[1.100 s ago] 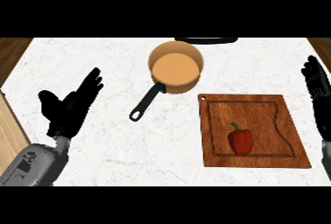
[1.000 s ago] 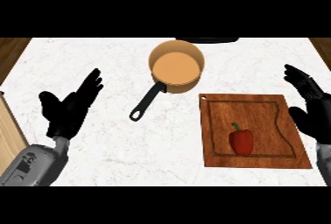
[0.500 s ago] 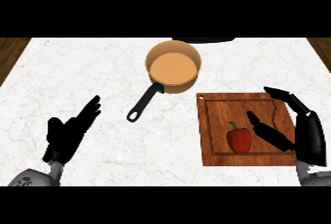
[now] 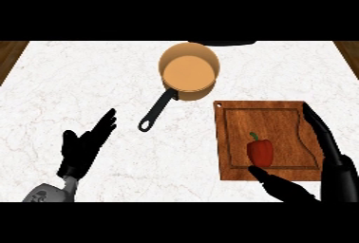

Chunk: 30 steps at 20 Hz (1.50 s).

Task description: Pick the bell pepper from the cutting board and place it in the pot

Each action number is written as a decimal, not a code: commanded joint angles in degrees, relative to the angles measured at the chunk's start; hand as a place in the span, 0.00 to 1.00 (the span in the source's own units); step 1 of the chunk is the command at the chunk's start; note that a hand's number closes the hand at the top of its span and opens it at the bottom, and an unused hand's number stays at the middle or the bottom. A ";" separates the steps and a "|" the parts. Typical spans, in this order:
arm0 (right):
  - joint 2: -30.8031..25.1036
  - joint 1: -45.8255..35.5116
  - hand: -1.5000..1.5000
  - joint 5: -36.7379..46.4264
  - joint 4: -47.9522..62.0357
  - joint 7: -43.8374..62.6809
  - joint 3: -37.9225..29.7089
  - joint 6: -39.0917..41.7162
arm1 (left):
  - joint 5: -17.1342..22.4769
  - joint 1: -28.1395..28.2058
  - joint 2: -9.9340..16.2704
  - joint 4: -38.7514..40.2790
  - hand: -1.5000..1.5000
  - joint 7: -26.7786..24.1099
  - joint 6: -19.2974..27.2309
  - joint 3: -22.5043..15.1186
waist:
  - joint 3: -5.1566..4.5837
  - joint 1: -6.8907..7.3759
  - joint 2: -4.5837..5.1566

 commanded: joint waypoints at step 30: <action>0.53 2.23 0.00 -9.00 12.49 13.76 -10.69 27.33 | -6.62 1.58 -6.58 0.60 0.50 1.60 -6.02 6.03 | 0.09 1.06 0.36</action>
